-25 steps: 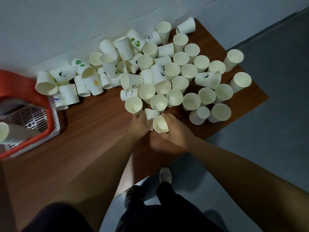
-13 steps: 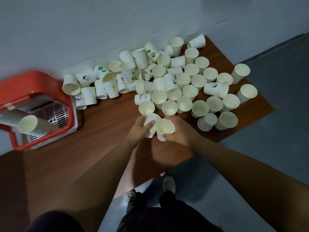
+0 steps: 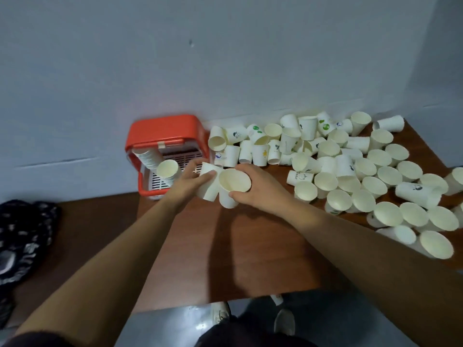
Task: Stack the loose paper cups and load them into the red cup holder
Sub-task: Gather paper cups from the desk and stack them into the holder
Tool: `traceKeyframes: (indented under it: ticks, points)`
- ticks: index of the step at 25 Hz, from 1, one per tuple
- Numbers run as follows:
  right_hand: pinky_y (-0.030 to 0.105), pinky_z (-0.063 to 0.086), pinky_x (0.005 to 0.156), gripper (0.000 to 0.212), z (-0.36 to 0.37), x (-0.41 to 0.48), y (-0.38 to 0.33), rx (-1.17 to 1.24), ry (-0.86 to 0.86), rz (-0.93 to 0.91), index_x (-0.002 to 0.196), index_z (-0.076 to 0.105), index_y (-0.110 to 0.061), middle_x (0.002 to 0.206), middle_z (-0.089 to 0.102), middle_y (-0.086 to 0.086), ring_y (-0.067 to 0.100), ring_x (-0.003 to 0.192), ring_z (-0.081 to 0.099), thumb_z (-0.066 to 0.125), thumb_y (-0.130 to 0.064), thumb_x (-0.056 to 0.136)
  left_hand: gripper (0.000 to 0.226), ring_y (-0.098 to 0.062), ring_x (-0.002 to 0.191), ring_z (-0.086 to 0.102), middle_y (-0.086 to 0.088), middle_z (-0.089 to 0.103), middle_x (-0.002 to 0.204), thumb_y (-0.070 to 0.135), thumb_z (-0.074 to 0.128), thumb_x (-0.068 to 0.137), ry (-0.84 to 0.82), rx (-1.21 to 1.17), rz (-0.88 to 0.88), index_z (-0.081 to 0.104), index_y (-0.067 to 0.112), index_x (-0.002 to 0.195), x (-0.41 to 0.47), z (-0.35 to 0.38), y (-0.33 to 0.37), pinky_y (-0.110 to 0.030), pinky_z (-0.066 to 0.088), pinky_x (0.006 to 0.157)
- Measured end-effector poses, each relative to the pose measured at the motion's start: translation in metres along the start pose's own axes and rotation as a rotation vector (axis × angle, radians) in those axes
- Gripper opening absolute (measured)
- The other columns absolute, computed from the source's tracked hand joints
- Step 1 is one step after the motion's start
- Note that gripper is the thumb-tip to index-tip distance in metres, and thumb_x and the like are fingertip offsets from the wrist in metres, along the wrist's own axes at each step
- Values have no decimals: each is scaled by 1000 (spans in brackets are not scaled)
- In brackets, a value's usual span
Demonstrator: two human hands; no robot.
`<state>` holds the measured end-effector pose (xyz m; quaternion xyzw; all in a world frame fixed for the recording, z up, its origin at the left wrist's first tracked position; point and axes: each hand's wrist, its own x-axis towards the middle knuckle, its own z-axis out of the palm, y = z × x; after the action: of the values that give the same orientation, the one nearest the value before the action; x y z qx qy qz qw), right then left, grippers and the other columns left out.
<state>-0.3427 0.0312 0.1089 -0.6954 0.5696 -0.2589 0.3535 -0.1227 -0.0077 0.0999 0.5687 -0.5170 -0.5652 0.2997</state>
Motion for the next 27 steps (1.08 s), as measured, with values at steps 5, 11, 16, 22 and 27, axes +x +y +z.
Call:
traceKeyframes:
  ticks: [5,11,16,22,27]
  points:
    - [24,39,96,74,40,57,-46,-8,76,-3,139,45,-21,137,51,-5,12,122,49,77,-42,76,58,-27,111,65,-4,68,120,47,79,76,290,29,116,52,35,125,4,-111,-16,-54,54,94]
    - [27,39,90,68,74,111,-62,-14,190,58,134,47,-18,130,54,-1,16,118,51,76,-39,76,60,-12,108,59,5,60,121,27,82,78,356,156,187,51,21,129,43,-150,-40,-36,50,96]
    - [23,36,91,66,98,134,-58,-10,239,94,135,45,-19,131,52,-2,13,116,49,75,-38,79,67,-15,113,53,5,55,125,24,84,75,280,299,181,46,21,130,84,-150,-61,-27,43,88]
    - [30,43,97,70,111,153,-44,-33,227,166,139,42,-22,134,51,-4,12,119,48,75,-42,80,81,-25,124,50,-4,51,137,39,86,66,157,557,108,45,24,135,119,-150,-93,-45,45,103]
    - [34,46,96,66,128,173,-46,29,201,164,134,45,-19,125,55,-4,14,114,52,75,-40,79,87,-21,125,48,0,50,138,56,80,62,43,487,116,42,35,138,125,-161,-114,-49,46,103]
